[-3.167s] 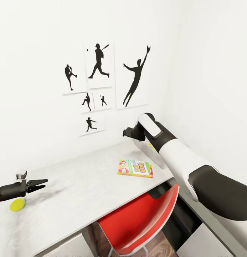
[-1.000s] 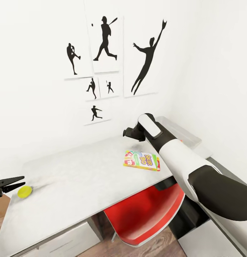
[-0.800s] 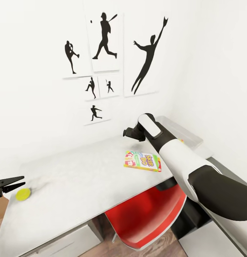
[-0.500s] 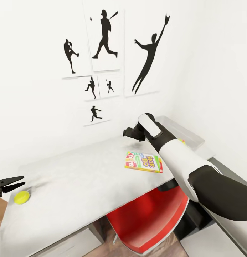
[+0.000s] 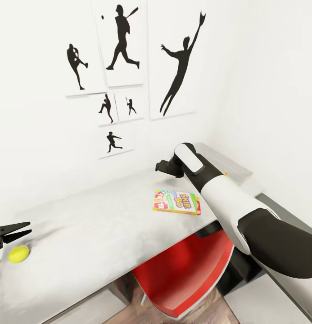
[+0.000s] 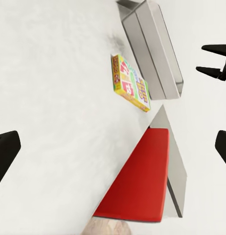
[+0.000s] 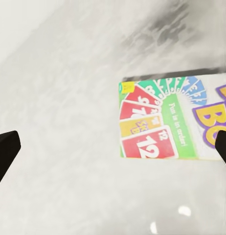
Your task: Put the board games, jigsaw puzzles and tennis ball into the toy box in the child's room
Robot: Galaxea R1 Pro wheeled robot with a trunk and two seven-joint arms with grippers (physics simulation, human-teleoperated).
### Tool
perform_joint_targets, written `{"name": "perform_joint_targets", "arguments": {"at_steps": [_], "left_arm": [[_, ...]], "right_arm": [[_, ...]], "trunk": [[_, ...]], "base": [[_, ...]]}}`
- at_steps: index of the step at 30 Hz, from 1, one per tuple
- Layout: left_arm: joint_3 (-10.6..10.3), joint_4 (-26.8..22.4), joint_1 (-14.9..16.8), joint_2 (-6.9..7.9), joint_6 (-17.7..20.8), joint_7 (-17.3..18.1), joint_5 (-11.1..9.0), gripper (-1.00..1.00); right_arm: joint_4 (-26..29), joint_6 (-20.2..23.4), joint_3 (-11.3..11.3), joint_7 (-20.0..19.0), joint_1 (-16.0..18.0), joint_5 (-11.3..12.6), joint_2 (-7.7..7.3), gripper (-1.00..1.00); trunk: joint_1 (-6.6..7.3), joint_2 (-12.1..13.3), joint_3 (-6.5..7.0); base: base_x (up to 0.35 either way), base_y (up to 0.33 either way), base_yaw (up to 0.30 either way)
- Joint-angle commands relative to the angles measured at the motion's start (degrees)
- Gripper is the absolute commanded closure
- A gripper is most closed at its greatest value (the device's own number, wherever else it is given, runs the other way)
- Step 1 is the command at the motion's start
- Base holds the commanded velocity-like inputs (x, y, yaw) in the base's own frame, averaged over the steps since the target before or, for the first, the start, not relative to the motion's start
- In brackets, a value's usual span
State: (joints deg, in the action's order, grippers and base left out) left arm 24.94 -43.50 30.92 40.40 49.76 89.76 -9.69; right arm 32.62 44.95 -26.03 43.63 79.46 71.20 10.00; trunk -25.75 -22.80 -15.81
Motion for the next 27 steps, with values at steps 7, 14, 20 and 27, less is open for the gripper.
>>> {"name": "perform_joint_targets", "arguments": {"at_steps": [7,14,20,27], "left_arm": [[0.0,0.0,0.0,0.02,0.6,0.2,0.0,-1.0],[0.0,0.0,0.0,0.02,0.6,0.2,0.0,-1.0],[0.0,0.0,0.0,0.02,0.6,0.2,0.0,-1.0],[0.1,0.0,0.0,0.03,0.6,0.2,0.0,-1.0]], "right_arm": [[0.0,-0.1,-0.2,0.5,0.1,0.4,0.0,-1.0],[-0.1,-0.2,-0.2,0.6,0.1,0.4,0.0,-1.0],[-0.1,-0.2,-0.3,0.6,0.1,0.4,0.0,-1.0],[-0.1,-0.2,-0.3,0.6,0.1,0.4,0.0,-1.0]], "trunk": [[-0.03,-0.1,-0.5],[-0.03,-0.1,-0.59],[-0.03,-0.1,-0.69],[-0.03,-0.1,-1.09]], "base": [[0.0,0.003,-0.143],[0.0,0.045,-0.036],[0.001,0.02,-0.032],[0.035,0.004,-0.1]]}}
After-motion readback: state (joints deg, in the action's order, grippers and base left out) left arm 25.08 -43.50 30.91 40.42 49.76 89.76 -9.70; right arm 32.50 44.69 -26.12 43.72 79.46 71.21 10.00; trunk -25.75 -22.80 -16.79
